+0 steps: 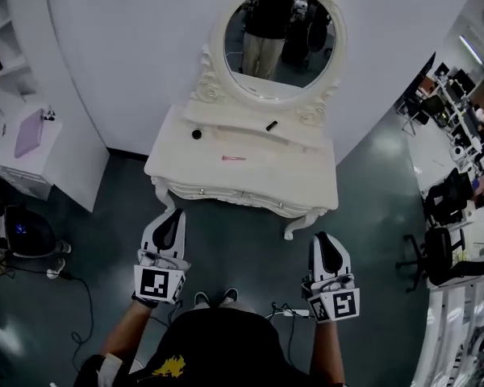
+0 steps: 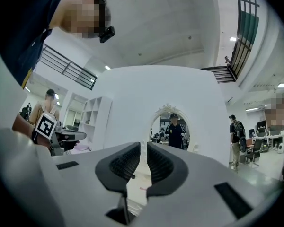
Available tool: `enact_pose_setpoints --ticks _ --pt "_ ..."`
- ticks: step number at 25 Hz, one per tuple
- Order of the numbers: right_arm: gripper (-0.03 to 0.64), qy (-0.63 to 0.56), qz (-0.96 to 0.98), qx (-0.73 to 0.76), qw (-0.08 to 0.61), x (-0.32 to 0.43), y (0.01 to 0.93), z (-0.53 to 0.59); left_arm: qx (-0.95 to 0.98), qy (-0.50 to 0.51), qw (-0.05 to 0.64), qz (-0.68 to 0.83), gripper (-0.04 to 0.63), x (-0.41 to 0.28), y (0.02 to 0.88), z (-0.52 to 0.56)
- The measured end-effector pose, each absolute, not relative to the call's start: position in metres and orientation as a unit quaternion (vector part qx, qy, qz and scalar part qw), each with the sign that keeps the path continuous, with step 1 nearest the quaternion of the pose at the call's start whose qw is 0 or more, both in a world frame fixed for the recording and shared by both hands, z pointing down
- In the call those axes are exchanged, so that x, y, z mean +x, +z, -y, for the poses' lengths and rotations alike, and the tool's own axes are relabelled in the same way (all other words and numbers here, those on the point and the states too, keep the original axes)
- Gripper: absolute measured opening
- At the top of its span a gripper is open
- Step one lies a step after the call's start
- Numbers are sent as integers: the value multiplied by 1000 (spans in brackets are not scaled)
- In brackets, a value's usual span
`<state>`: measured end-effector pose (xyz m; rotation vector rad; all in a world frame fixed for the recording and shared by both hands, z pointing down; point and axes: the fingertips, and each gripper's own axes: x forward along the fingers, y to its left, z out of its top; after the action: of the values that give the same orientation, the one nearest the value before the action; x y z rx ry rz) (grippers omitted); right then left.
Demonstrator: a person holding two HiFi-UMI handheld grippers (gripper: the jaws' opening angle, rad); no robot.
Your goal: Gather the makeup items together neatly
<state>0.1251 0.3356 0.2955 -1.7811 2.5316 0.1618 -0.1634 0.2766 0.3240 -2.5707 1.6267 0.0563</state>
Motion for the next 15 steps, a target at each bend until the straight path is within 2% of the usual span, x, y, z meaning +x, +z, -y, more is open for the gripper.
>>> enact_pose_setpoints --ticks 3,4,6,7,9,12,15 --pt "70 57 -821 -568 23 130 287 -333 -853 15 61 -519 53 -150 311 -273" --pt "94 54 -824 -563 29 131 284 -334 -856 15 58 -514 73 -146 308 -273" --pt "196 42 -831 -553 43 133 280 -334 -862 15 49 -505 142 -138 307 -273" --pt "222 38 -832 -551 46 135 280 -334 -864 14 45 -501 167 -135 307 -273" --pt "240 32 -829 -557 48 140 282 -334 -867 11 36 -496 213 -131 310 -271" --pt "308 20 -817 -575 48 150 285 -336 -874 -11 34 -485 288 -125 313 -268" --pt "339 2 -813 -581 43 160 289 -337 -875 -28 44 -482 327 -122 308 -269"
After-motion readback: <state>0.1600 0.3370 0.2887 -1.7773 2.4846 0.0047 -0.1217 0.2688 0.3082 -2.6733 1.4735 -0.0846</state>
